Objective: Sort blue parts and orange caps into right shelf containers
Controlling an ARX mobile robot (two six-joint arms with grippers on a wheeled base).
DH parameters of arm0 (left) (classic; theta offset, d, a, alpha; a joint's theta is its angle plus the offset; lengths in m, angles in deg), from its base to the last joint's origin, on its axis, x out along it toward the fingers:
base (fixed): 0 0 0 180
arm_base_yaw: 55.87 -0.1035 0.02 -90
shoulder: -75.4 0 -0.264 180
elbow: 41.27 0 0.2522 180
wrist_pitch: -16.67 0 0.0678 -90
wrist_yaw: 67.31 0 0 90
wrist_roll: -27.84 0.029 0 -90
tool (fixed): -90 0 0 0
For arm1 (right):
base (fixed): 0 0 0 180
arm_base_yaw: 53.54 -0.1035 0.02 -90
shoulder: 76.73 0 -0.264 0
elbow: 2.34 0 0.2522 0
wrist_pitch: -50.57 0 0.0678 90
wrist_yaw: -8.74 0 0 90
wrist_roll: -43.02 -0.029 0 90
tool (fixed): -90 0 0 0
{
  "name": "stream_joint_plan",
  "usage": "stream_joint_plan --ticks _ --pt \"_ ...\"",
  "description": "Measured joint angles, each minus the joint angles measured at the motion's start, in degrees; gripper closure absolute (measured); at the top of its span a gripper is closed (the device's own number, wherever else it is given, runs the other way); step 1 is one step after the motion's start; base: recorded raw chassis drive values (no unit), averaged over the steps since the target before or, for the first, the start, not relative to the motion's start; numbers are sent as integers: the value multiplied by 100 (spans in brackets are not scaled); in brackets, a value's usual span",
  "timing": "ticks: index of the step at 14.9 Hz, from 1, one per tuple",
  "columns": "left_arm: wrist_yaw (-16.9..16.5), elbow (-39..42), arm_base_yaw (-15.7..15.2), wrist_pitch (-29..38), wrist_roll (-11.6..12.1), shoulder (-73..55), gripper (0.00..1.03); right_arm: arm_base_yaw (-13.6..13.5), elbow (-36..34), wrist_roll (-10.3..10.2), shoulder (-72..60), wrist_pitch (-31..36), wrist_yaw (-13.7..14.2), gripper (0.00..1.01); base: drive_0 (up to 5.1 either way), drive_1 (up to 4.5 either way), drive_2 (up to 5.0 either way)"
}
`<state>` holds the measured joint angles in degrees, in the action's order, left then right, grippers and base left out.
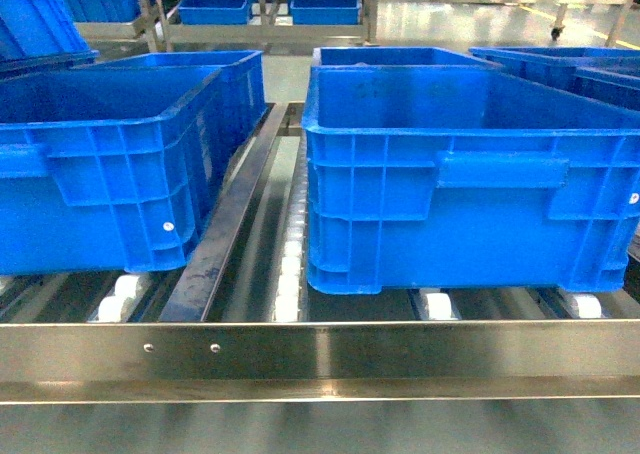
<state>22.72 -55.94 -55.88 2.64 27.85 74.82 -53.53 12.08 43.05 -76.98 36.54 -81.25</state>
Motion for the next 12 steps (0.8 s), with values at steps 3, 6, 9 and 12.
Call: stream_joint_plan --ticks 3,6,9,12 --pt "0 0 0 0 0 0 5 0 0 0 0 0 0 37 0 0 0" --pt "0 0 0 0 2 0 5 0 0 -2 0 0 0 2 0 0 0" --pt "0 0 0 0 2 0 5 0 0 -2 0 0 0 3 0 0 0" --pt "0 0 0 0 0 0 5 0 0 -2 0 0 0 3 0 0 0"
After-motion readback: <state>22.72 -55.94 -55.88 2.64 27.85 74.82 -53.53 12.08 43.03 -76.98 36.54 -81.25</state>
